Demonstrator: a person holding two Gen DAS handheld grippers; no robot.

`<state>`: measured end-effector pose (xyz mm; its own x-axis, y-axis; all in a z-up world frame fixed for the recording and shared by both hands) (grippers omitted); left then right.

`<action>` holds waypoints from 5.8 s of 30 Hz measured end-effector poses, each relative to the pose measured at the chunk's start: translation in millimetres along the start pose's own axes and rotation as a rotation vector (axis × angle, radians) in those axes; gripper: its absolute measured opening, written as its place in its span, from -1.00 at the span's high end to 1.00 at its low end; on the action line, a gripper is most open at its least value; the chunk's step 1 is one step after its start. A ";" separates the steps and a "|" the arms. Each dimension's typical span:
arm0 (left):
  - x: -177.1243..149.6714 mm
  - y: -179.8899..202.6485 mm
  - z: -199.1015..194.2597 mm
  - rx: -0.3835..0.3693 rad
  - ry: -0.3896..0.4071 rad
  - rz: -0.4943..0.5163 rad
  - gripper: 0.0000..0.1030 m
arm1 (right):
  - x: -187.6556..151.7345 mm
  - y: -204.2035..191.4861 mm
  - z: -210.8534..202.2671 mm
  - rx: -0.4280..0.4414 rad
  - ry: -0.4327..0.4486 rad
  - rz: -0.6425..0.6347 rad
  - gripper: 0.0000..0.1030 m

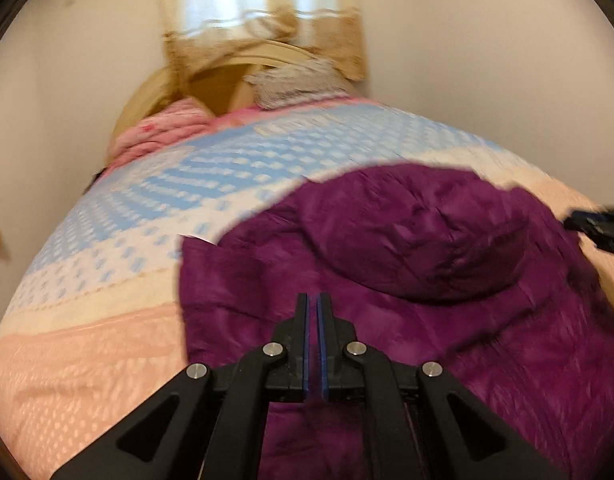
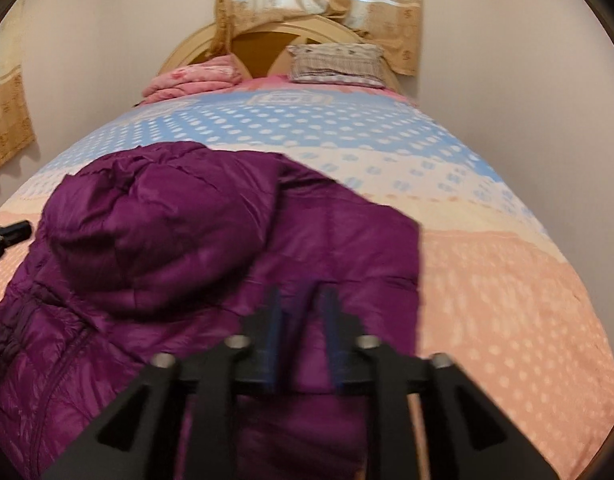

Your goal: Fold large clothes

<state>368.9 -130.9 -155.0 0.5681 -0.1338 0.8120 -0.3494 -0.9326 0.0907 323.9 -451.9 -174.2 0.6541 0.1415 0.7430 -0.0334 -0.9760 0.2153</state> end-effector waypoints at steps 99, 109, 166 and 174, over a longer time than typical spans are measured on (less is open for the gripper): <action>35.3 14.9 48.9 0.242 -0.097 -0.163 -0.86 | 23.8 -41.1 34.5 0.033 -0.082 0.153 -0.83; -100.1 -30.8 -45.6 0.355 -0.134 -0.077 -0.86 | -87.5 -32.7 -44.1 -0.010 -0.142 0.187 -0.83; -107.8 -46.1 -302.3 0.090 0.202 -0.151 1.00 | -143.0 -59.7 -295.9 0.177 0.177 0.113 0.86; -53.7 -57.5 -277.6 0.078 0.230 -0.182 1.00 | -77.5 -55.1 -304.0 0.131 0.307 0.087 0.86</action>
<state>151.7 22.9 -43.8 0.4298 0.1092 0.8963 -0.1935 -0.9584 0.2096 45.4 -358.7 -51.0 0.3947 0.0808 0.9153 0.0309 -0.9967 0.0747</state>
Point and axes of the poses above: each gripper's, at about its wrist camera, not at the fingertips, and z roughly the way its jaws point, y to its right, x to its top, the point moved 2 cm from there along z, roughly the way its jaws point, and after that the axes turned 14 degrees about -z, right-handed, at the moved point
